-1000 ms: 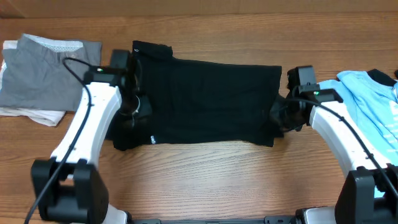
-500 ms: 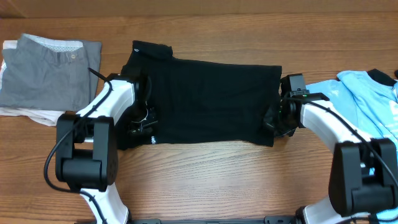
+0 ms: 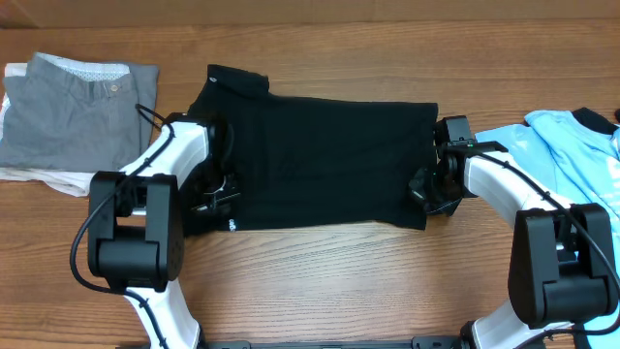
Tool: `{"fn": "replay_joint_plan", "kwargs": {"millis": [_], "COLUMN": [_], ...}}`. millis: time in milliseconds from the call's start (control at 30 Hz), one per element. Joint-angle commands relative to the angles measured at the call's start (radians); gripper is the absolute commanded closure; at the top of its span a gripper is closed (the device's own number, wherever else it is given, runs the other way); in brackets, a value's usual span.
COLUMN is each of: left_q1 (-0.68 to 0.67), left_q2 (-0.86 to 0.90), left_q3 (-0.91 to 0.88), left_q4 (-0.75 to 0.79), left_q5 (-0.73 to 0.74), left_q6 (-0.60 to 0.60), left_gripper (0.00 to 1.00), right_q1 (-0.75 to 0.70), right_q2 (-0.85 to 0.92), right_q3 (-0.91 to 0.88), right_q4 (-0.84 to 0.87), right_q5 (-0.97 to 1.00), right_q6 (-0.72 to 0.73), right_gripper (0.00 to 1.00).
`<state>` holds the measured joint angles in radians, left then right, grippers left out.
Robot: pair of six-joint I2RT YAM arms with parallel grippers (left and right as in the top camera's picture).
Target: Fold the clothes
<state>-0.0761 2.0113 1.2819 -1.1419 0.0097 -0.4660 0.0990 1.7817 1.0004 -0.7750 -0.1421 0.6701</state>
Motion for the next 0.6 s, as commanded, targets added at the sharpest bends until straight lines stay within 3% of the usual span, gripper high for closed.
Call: {"fn": "replay_joint_plan", "kwargs": {"millis": [0, 233, 567], "left_q1": [0.062, 0.082, 0.010], "left_q2": [0.045, 0.045, 0.031], "left_q3": [-0.025, -0.025, -0.024], "left_q4": [-0.057, -0.096, -0.108], "left_q5": [-0.186, -0.172, -0.113], "left_q6": [-0.100, -0.099, -0.114], "left_gripper": [0.96, 0.96, 0.96], "right_q1": [-0.024, -0.050, -0.050], "right_q2": [0.048, 0.044, -0.042], "right_q3": [-0.029, -0.024, -0.024], "right_q4": [-0.043, -0.087, -0.234], "right_q5": [0.101, 0.117, 0.232], "right_q6": [0.074, 0.088, 0.218], "right_gripper": [0.96, 0.96, 0.96]}}
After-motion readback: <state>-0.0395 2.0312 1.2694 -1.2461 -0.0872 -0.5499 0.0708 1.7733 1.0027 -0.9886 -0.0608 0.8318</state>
